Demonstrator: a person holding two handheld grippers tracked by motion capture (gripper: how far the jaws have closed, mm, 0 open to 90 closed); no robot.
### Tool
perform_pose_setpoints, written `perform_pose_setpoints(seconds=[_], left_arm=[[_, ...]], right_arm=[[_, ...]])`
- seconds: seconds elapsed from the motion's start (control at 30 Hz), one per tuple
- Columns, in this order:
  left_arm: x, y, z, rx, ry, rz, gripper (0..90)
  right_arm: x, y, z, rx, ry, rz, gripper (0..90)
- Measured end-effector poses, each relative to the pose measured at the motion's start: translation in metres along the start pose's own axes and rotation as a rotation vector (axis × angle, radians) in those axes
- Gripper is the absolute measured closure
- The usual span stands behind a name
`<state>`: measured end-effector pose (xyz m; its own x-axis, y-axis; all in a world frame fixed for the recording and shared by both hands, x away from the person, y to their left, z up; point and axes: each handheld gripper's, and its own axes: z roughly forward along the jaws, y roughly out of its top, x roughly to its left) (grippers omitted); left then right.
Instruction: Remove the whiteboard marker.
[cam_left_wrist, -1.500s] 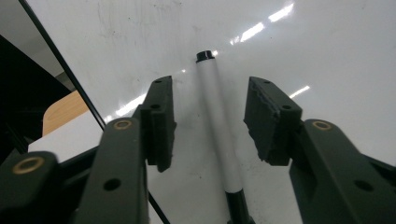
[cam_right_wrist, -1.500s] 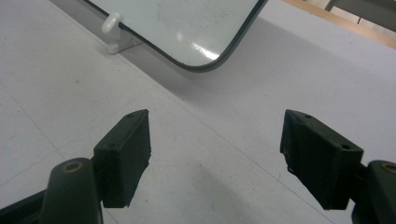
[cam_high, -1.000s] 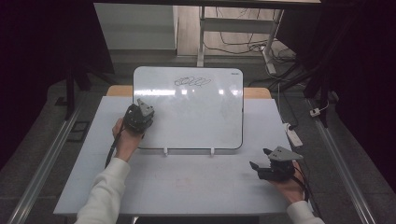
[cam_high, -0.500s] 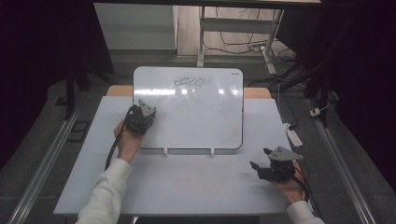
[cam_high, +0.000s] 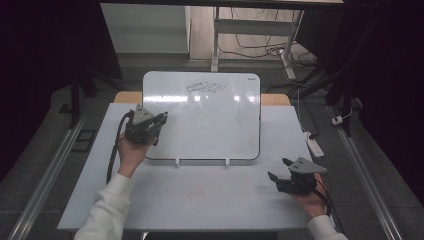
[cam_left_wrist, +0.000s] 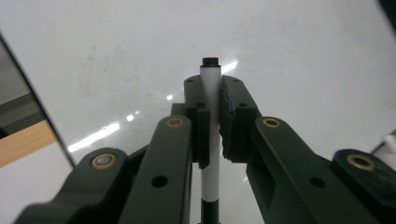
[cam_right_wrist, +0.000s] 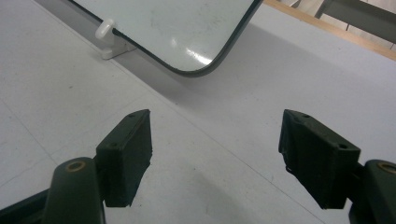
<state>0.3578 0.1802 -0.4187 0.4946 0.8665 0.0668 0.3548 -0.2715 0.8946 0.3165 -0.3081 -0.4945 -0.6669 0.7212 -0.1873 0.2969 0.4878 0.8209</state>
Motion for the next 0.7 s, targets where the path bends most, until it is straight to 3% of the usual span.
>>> perform_pose_setpoints(seconds=[0.2, 0.7], left_arm=[[-0.009, 0.004, -0.005, -0.027, -0.100, -0.017, 81.9], [-0.060, 0.015, 0.002, -0.044, -0.274, 0.050, 81.9]], right_arm=[[0.001, -0.001, 0.000, -0.012, 0.006, 0.003, 28.0], [0.006, 0.010, 0.000, -0.037, 0.047, 0.037, 29.3]])
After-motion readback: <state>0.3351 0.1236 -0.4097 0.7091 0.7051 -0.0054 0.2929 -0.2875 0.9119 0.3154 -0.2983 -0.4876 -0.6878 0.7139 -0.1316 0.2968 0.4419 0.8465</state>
